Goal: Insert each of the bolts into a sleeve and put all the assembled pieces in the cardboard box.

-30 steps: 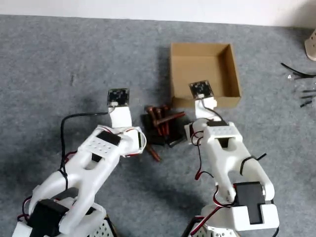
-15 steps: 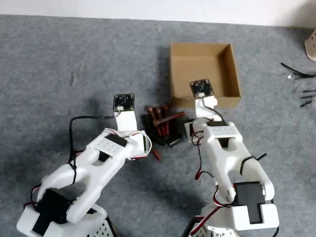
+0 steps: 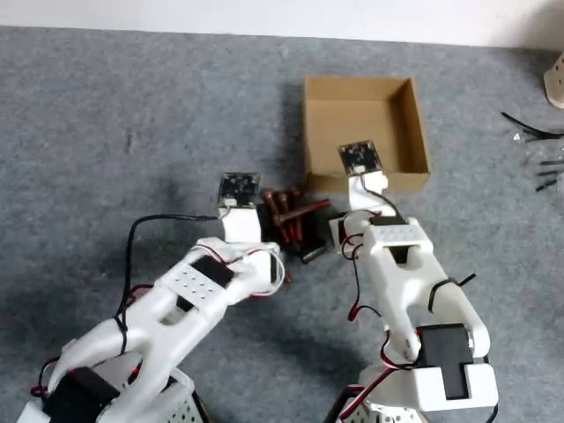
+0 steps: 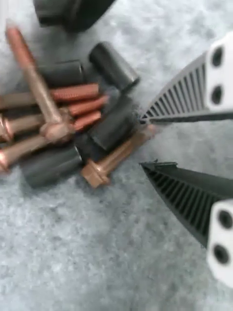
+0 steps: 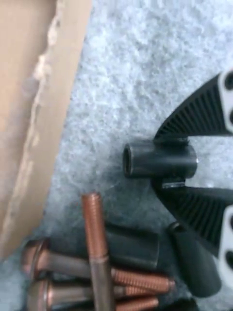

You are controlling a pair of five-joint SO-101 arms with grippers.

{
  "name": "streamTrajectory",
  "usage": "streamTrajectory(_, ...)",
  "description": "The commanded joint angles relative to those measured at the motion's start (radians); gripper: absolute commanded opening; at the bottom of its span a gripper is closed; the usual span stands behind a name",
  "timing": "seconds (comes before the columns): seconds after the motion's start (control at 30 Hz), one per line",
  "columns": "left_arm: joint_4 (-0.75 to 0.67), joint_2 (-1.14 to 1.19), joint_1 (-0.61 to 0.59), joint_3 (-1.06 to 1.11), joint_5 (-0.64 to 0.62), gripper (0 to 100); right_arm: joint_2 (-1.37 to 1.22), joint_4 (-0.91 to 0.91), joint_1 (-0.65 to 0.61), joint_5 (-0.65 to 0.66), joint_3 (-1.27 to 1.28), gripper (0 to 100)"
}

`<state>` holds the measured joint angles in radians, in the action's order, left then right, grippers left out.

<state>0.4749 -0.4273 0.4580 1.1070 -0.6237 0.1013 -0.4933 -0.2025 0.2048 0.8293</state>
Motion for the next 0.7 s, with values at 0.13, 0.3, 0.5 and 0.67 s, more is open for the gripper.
streamTrajectory(0.13, -0.126, 0.143, -0.004, -0.035, -0.037, 13, 0.038, 0.025, 0.015, -0.008, -0.002, 0.5)
streamTrajectory(0.3, -0.124, 0.275, -0.007, -0.114, -0.041, 13, 0.038, 0.025, 0.015, -0.008, -0.002, 0.5)
streamTrajectory(0.5, -0.075, 0.282, -0.036, -0.125, -0.043, 13, 0.038, 0.025, 0.015, -0.008, -0.002, 0.5)
streamTrajectory(0.67, 0.072, 0.259, -0.059, -0.153, -0.043, 3, 0.038, 0.05, 0.015, -0.008, 0.001, 0.5)
